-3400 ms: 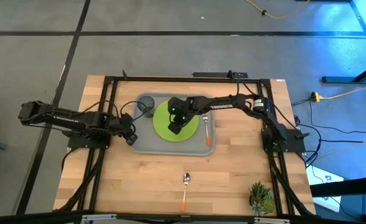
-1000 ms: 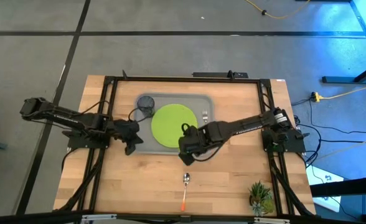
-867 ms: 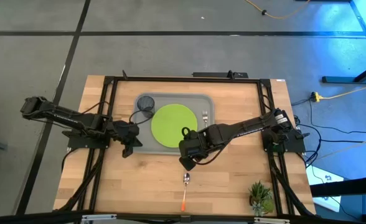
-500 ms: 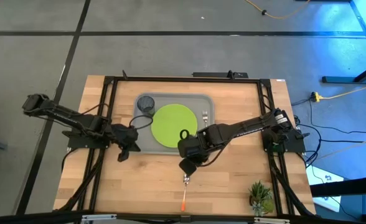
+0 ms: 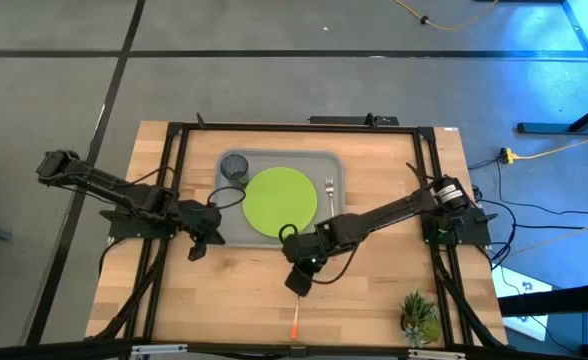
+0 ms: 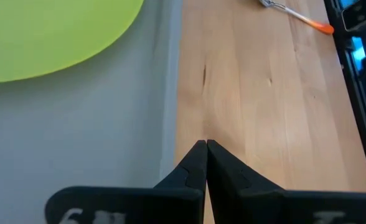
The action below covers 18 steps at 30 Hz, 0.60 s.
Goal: Pick and place plate/cup/fork/spoon on tray
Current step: Put the orange spoon on the gray tray in between the green plate and the orange fork
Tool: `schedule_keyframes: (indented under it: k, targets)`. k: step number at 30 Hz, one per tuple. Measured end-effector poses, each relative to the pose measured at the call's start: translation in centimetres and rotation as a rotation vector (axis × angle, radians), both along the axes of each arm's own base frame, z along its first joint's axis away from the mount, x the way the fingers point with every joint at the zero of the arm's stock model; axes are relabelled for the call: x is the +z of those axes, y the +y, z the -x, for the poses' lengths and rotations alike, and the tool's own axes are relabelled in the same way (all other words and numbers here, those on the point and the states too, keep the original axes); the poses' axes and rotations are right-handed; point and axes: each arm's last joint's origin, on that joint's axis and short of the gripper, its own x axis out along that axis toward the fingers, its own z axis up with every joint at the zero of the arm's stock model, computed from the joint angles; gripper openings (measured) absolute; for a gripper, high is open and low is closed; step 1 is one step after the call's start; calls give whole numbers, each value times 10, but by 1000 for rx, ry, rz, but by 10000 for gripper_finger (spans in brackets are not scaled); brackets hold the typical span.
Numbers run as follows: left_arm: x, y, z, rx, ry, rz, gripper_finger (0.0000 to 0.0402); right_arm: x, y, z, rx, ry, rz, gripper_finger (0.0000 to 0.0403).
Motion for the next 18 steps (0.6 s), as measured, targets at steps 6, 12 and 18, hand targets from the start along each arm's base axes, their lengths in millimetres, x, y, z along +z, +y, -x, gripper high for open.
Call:
schedule_keyframes:
  k: [6,12,18]
  targets:
    - [0,-1,0,-46,-7,-10,0,-36,-2,17,73,70,43,32]
    - [0,-1,0,-44,-7,-11,0,-63,-1,24,131,5,55,32]
    - [0,0,0,-37,-7,-12,0,-68,-2,23,140,-47,50,32]
